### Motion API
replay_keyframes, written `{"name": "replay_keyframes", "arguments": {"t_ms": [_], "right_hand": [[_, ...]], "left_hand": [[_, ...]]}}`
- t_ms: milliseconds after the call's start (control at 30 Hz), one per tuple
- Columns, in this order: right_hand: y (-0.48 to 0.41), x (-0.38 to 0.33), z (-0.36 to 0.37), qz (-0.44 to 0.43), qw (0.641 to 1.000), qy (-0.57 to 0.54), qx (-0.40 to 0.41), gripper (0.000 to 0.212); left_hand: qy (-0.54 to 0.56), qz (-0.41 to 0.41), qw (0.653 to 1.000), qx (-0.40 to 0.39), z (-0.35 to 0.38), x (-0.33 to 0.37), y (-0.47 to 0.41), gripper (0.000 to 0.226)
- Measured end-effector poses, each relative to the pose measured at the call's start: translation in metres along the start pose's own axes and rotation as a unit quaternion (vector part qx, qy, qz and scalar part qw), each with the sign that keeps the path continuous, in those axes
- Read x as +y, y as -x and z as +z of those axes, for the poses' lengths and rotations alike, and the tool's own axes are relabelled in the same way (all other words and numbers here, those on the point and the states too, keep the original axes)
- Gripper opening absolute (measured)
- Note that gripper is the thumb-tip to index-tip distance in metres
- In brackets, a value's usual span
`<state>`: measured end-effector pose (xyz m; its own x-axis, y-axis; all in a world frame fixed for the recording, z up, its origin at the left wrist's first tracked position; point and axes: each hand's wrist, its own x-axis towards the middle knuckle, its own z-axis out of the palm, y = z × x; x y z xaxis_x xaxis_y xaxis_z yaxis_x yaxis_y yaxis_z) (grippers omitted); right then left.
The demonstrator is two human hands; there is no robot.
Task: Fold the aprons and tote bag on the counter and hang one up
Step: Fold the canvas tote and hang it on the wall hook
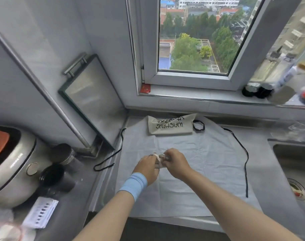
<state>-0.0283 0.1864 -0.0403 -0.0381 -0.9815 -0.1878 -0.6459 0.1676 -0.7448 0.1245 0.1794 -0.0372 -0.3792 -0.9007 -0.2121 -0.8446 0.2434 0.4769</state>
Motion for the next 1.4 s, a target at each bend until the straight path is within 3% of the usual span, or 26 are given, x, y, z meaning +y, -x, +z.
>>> {"name": "replay_keyframes", "arguments": {"t_ms": [167,400,500,633,767,967,1100,1233,1400], "right_hand": [[0.019,0.052,0.028,-0.052,0.998,0.026,0.004,0.02],[0.034,0.086,0.051,-0.146,0.985,0.095,0.003,0.017],[0.037,0.091,0.054,-0.195,0.973,0.119,0.013,0.014],[0.041,0.097,0.051,-0.211,0.97,0.118,0.007,0.011],[0.052,0.095,0.053,-0.16,0.987,0.025,0.007,0.016],[0.047,0.096,0.056,-0.077,0.996,0.031,0.02,0.02],[0.05,0.086,0.054,-0.056,0.996,0.066,0.029,0.017],[0.051,0.078,0.059,-0.01,0.999,0.046,0.028,0.033],[0.057,0.081,0.07,-0.064,0.993,0.09,0.052,0.041]], "left_hand": [[0.005,-0.007,0.999,-0.046,0.051,-0.005,0.019,0.053],[0.026,-0.012,0.999,-0.028,0.085,-0.016,0.029,0.059],[0.072,-0.038,0.997,0.004,0.091,-0.018,0.031,0.054],[0.069,-0.025,0.997,0.031,0.092,-0.021,0.026,0.026],[0.086,-0.022,0.996,0.017,0.087,-0.021,0.019,0.011],[0.208,-0.1,0.971,0.06,0.092,-0.022,0.025,0.004],[0.284,-0.139,0.946,0.065,0.094,-0.02,0.03,0.012],[0.306,-0.147,0.937,0.084,0.101,-0.019,0.034,0.013],[0.338,-0.185,0.914,0.124,0.113,-0.015,0.036,0.008]]}}
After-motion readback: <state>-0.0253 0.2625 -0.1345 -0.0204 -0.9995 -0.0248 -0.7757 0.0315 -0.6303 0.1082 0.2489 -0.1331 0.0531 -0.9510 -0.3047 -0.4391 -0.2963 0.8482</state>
